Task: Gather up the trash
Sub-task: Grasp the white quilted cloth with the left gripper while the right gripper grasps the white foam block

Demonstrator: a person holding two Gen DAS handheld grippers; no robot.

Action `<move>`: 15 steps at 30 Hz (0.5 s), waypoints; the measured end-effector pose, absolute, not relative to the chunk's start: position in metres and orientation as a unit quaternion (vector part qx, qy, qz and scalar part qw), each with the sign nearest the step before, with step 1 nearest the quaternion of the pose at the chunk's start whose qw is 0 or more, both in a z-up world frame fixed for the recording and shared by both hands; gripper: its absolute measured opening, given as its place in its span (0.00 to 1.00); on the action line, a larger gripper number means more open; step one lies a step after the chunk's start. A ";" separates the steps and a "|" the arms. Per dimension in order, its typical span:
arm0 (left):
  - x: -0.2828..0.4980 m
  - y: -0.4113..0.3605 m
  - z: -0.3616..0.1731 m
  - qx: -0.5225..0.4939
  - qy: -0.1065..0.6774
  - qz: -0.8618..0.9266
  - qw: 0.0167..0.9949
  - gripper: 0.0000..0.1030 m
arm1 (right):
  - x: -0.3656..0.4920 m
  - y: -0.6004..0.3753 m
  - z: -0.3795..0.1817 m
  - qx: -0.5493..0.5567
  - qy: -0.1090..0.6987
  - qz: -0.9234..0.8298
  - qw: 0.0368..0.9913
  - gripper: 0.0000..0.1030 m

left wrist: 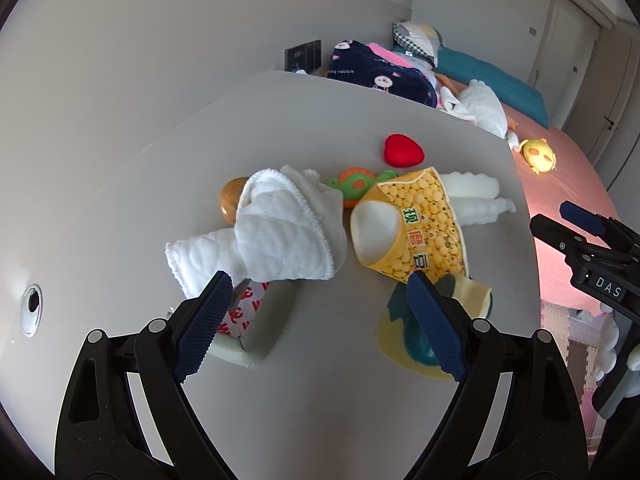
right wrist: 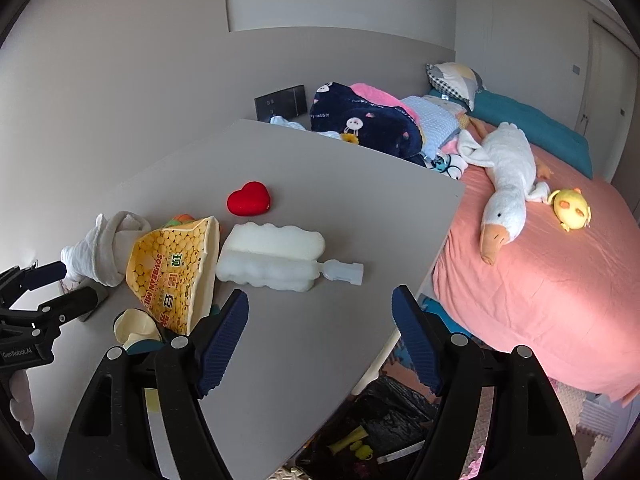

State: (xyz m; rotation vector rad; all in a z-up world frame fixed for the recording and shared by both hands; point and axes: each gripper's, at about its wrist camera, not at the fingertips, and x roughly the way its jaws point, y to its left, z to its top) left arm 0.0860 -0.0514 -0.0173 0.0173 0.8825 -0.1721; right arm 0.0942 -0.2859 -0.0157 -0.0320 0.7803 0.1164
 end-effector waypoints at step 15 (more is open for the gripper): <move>0.126 -0.039 -0.036 0.031 0.448 -0.063 0.891 0.84 | 0.150 -0.254 -0.034 -0.160 0.405 0.112 0.893 0.82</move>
